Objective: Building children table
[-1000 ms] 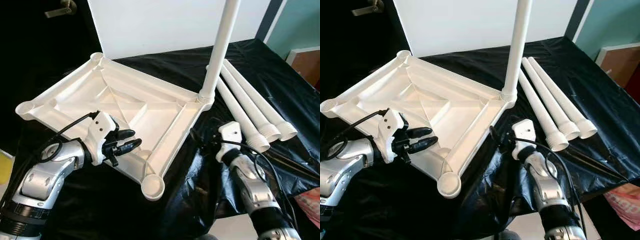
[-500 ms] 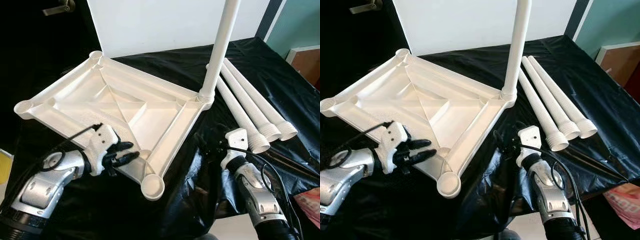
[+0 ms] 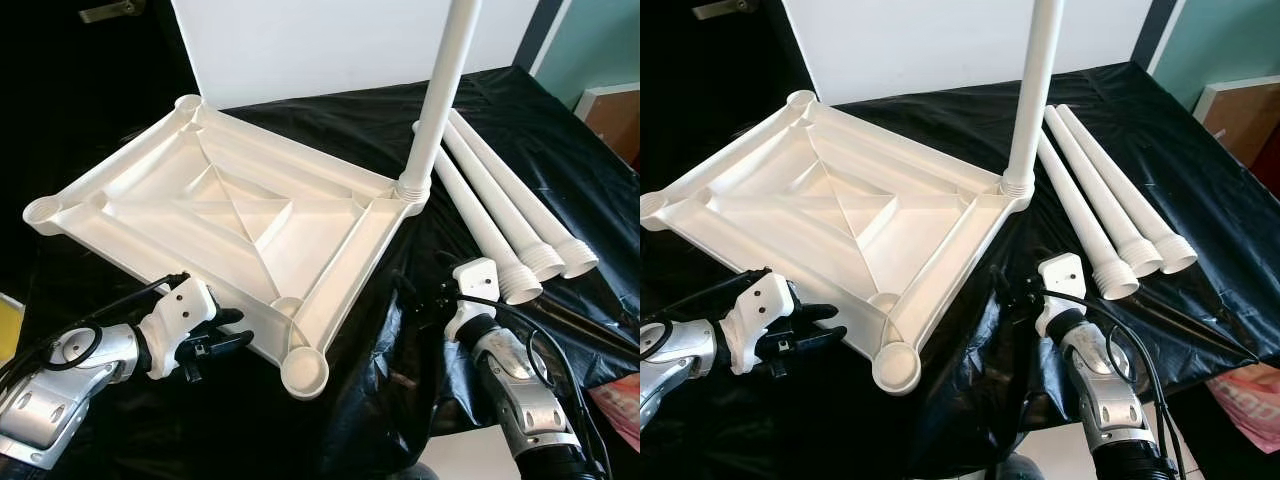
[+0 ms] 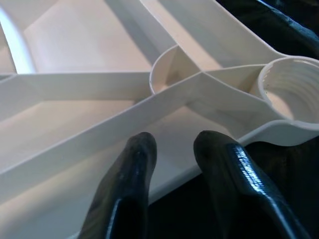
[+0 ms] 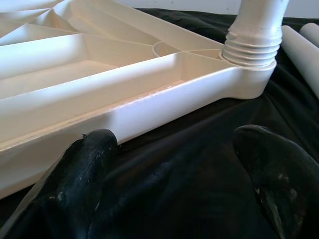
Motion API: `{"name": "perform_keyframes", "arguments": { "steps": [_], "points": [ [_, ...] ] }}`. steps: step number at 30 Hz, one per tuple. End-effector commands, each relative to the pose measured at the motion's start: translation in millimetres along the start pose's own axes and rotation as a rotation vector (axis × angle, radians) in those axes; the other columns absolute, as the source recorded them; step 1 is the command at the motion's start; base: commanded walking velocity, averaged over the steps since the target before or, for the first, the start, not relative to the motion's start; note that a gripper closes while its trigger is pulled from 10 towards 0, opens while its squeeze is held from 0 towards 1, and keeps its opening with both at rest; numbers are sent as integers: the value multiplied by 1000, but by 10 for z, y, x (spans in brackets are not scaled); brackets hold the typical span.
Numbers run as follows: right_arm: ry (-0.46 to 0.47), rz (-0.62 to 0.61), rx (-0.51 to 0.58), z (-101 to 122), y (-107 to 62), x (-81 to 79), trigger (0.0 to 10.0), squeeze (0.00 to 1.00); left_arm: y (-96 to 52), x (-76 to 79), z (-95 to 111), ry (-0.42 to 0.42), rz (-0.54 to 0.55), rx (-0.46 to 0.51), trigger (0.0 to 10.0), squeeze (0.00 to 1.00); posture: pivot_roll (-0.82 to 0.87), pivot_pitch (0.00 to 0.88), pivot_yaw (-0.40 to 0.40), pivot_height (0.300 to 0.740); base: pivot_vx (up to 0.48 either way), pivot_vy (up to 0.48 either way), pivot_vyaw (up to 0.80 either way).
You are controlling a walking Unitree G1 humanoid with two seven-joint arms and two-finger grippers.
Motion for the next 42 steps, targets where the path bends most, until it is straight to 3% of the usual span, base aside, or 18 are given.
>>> {"name": "perform_keyframes", "arguments": {
  "steps": [1, 7, 12, 13, 18, 24, 29, 33, 34, 35, 36, 42],
  "points": [
    [15, 2, -19, -36, -20, -10, 10000, 0, -34, 140, 12, 43, -191, -2, 10000, 0, 20, 144, 3, 740, 0, 0, 0],
    [13, 11, -21, -24, 7, -11, 10000, 0, -11, 148, -35, 103, -180, -41, 10000, 0, 21, 144, 4, 740, 0, 0, 0],
    [9, 9, -20, -13, 13, 5, 10000, 0, -12, 120, -5, 45, -175, -17, 10000, 0, 20, 145, 4, 740, 0, 0, 0],
    [8, 10, -21, -15, 9, 2, 10000, 0, 16, 58, 43, 34, -137, 12, 10000, 1000, 16, 146, 5, 740, 0, 0, 0],
    [10, 10, -22, -24, -9, -11, 10000, 0, 59, -42, 144, 35, -74, 70, 10000, 1000, 13, 148, 7, 740, 0, 0, 0],
    [14, 3, -19, -23, -10, -13, 10000, 0, 125, -265, 228, 34, 64, 130, 10000, 1000, 16, 150, 15, 740, 0, 0, 0],
    [20, -3, -10, -14, 8, -29, 10000, 0, 219, -420, 202, 56, 187, 112, 10000, 1000, 13, 152, 20, 740, 0, 0, 0],
    [22, -3, -8, -15, 8, -34, 10000, 0, 243, -437, 197, 76, 198, 105, 10000, 1000, 10, 151, 23, 740, 0, 0, 0],
    [22, -6, -10, -17, -7, -31, 10000, 0, 249, -405, 77, 115, 154, 28, 10000, 871, 7, 156, 24, 740, 0, 0, 0],
    [22, -6, -10, -17, -7, -31, 10000, 0, 249, -405, 77, 115, 154, 28, 10000, 871, 7, 156, 24, 740, 0, 0, 0],
    [21, -7, -10, -18, -14, -29, 10000, 0, 246, -397, 23, 118, 139, -3, 10000, 0, 7, 156, 24, 740, 0, 0, 0],
    [14, -10, -13, -13, -22, -8, 10000, 0, 111, -409, -145, 112, 18, -61, 10000, 0, 5, 158, 23, 740, 0, 0, 0]
  ]
}}
Point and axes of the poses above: a point about 5 cm out from each wrist's last joint towards the gripper, its own y axis pointing out of the wrist towards the gripper, its own z axis along the axis of the wrist's last joint, x = y × z, the point moved 2 cm from there along y, pointing out of the wrist towards the gripper, and after that the axes turned 7 degrees about y, right-handed, at the moved point
